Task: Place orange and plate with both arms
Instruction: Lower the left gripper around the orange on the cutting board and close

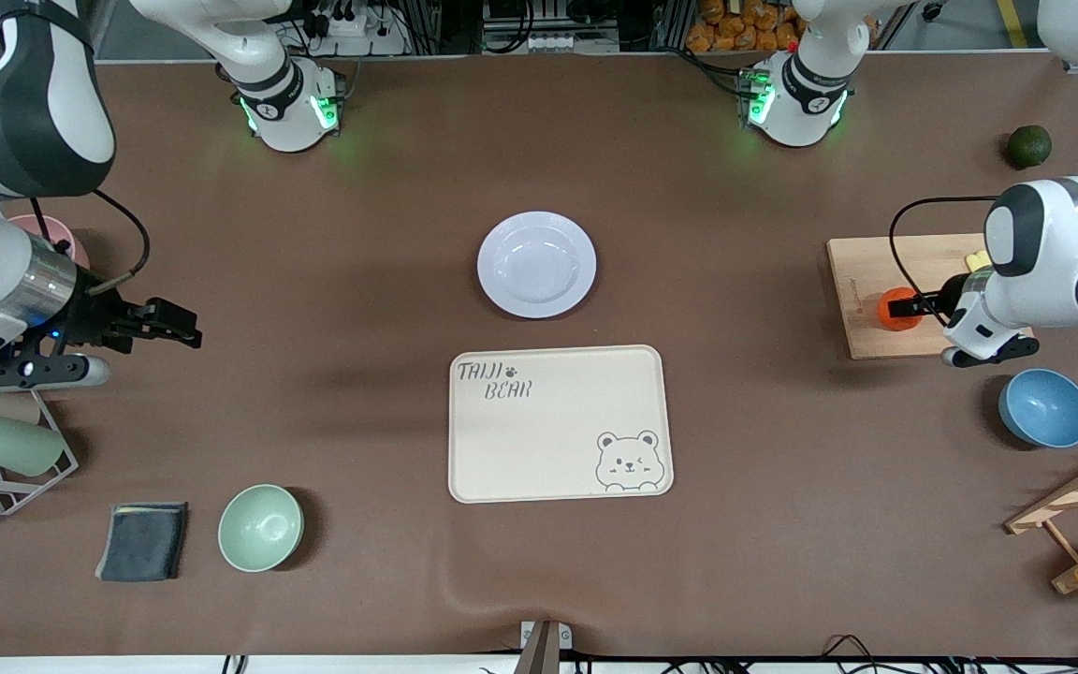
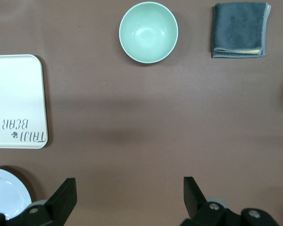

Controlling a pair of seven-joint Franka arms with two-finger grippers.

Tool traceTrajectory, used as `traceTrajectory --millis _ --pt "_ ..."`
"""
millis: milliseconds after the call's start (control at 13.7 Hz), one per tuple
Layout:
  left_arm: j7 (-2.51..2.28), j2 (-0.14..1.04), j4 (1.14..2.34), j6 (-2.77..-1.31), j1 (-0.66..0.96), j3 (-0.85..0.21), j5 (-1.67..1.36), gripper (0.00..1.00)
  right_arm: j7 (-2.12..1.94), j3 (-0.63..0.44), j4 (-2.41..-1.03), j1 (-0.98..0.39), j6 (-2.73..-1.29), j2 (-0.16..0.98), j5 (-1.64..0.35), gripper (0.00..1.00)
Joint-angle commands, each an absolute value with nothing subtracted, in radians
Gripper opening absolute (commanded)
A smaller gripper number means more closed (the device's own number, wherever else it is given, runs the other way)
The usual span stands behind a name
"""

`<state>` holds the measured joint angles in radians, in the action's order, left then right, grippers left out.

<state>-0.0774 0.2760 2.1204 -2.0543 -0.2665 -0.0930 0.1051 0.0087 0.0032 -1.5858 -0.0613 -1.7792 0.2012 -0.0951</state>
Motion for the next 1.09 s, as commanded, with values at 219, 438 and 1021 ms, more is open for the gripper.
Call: traceTrajectory --millis 219,438,1021 --pt "-0.084 0.318 2.126 -2.108 -0.279 -0.1 0.132 1.0 0.008 0.011 -1.555 -0.058 -1.819 0.258 -0.107 1.0" --pt "-0.084 0.339 2.128 -2.128 -0.281 -0.097 0.13 1.0 0.023 0.012 -1.59 -0.049 -1.812 0.264 -0.277 1.0" --pt "-0.09 0.374 2.125 -2.137 -0.285 -0.097 0.193 1.0 0.011 0.017 -1.626 -0.087 -1.793 0.273 -0.377 1.0"
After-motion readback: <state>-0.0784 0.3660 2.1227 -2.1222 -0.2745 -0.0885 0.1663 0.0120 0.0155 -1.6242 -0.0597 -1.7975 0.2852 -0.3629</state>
